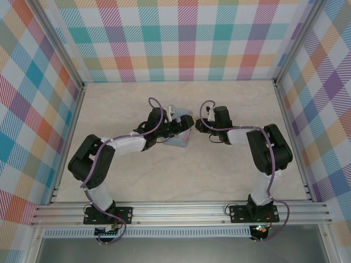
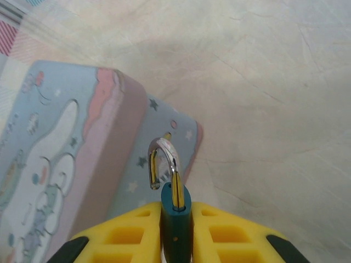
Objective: Unlock a padlock with a key
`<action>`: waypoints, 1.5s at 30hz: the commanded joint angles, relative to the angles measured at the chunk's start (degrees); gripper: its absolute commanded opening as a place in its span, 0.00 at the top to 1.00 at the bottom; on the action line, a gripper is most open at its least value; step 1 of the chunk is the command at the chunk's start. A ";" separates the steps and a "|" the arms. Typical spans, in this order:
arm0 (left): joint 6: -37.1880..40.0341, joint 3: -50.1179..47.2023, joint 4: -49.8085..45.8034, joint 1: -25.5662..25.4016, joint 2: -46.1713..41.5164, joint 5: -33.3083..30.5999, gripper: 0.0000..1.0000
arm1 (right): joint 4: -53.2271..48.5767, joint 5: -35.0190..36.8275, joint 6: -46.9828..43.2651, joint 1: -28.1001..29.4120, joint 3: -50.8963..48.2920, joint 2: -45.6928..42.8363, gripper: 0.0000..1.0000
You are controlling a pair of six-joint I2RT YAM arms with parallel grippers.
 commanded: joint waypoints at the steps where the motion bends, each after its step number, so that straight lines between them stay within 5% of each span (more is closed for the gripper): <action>1: -0.51 -3.89 -13.96 -0.32 1.08 -1.68 0.00 | -3.44 1.88 -3.52 -0.47 -1.84 -5.39 0.82; 13: 3.13 -5.62 -17.88 6.16 -4.08 -1.25 0.00 | -21.03 0.75 -7.48 -0.65 -8.00 -21.41 0.81; 27: 7.76 2.74 -18.97 12.09 -7.20 4.56 0.00 | -32.34 -18.08 -0.06 3.60 -13.98 -23.72 0.82; 36: 16.42 1.48 -24.75 12.75 -19.20 -5.62 0.00 | -33.12 -17.44 5.28 6.03 -16.19 -19.98 0.80; 45: 18.46 -1.36 -29.41 14.02 -27.03 -13.15 0.00 | -36.82 -10.03 4.17 5.95 -15.21 -20.68 0.66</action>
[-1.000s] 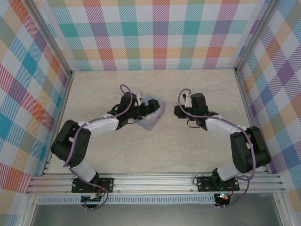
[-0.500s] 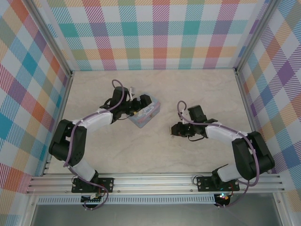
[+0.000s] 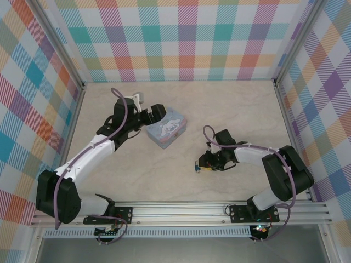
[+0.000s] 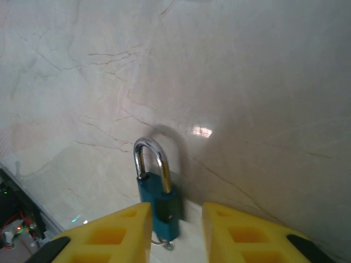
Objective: Unlock a padlock with a key
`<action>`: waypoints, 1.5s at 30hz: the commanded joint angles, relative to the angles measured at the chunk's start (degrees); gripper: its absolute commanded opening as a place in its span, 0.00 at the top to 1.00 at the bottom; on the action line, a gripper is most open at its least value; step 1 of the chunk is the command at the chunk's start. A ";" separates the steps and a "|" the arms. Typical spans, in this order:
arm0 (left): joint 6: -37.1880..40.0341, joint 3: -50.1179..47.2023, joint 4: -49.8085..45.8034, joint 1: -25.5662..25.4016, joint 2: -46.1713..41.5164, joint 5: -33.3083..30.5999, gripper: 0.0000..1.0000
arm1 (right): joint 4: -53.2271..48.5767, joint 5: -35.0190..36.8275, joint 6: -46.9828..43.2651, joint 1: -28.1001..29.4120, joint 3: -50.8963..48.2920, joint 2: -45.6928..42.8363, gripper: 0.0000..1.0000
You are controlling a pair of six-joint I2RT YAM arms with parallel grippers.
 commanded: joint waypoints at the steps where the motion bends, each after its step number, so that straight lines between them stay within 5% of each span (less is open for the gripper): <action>1: 2.46 -1.36 -4.32 1.80 -2.65 -4.98 0.00 | -3.32 4.82 -0.82 0.15 1.23 -3.47 0.64; 11: 5.77 -8.59 -4.88 6.00 -13.56 -21.22 0.00 | -4.88 22.34 -8.75 -6.40 2.81 -22.93 0.26; 15: 8.18 -12.12 -5.51 8.42 -15.70 -26.46 0.00 | -0.16 28.81 -13.87 -10.77 1.24 -27.43 0.00; 21: 9.88 -19.51 -0.55 12.48 -16.25 -31.46 0.00 | 11.78 34.99 -22.85 -18.83 -3.54 -27.81 0.00; 28: 17.91 -30.54 13.36 15.10 -13.99 -40.73 0.00 | 30.99 33.03 -27.95 -23.45 -8.07 -15.27 0.00; 40: 27.18 -34.04 31.23 17.79 -1.96 -25.41 0.00 | 64.68 23.51 -33.01 -25.22 -14.26 0.98 0.00; 45: 30.53 -34.17 40.86 18.53 2.98 -19.95 0.00 | 59.67 23.16 -30.38 -27.15 -11.89 0.99 0.00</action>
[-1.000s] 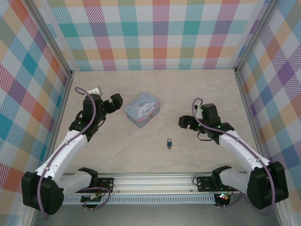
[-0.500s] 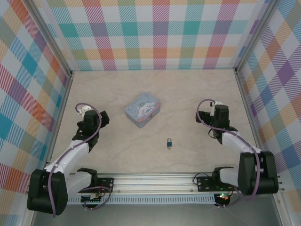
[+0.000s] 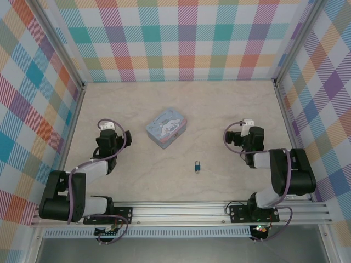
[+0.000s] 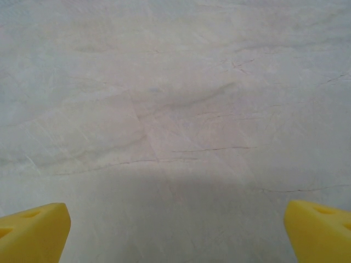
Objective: Unlock a padlock with a key
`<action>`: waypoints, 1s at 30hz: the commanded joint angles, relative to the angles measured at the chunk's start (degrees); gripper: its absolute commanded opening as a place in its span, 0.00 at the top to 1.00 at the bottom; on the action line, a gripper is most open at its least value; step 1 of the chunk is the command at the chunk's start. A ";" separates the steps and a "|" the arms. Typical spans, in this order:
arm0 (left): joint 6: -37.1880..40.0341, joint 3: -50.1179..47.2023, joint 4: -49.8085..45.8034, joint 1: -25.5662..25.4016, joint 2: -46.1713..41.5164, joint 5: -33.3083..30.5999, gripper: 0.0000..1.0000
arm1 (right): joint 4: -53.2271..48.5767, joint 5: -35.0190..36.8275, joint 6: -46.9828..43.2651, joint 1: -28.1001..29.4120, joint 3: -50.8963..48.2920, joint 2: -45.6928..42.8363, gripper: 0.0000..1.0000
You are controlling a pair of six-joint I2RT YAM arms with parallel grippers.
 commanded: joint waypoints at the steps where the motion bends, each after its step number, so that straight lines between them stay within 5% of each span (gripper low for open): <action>1: 4.39 -0.37 11.85 1.56 3.40 5.83 0.00 | 4.28 -2.17 0.98 -1.56 1.45 -0.04 0.00; 7: 4.17 -3.52 30.06 2.54 14.98 6.33 0.00 | 4.38 -2.05 0.89 -1.56 1.45 -0.05 0.00; 12: 3.14 -0.19 21.78 2.73 14.19 4.90 0.00 | 4.48 -1.98 0.80 -1.56 1.40 -0.14 0.00; 30: 3.25 -0.38 22.33 2.75 14.26 4.96 0.00 | 4.35 -1.96 0.73 -1.53 1.45 -0.13 0.00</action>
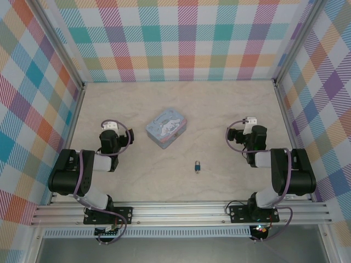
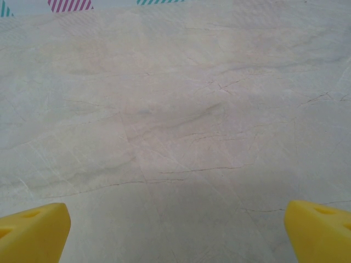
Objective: Unlock a padlock with a key
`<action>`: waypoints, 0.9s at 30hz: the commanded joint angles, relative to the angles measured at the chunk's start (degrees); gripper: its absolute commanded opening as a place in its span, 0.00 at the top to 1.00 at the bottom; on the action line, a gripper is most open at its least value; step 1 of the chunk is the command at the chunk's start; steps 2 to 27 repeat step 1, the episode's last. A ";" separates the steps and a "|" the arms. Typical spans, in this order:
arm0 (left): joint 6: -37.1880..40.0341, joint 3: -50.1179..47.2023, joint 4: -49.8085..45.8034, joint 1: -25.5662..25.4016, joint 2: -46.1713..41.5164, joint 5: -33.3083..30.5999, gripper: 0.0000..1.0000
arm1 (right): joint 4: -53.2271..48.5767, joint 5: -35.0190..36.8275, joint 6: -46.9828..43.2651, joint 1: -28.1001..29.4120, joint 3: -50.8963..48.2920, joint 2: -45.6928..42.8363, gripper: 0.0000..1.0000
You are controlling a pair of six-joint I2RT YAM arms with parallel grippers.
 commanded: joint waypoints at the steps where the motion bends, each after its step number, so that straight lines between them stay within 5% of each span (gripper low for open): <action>1: 0.44 0.74 2.03 0.81 -0.04 0.16 0.00 | 2.37 -1.28 0.43 -0.17 0.90 -0.16 0.00; 27: 0.44 0.74 2.03 0.81 -0.04 0.16 0.00 | 2.37 -1.28 0.43 -0.17 0.90 -0.16 0.00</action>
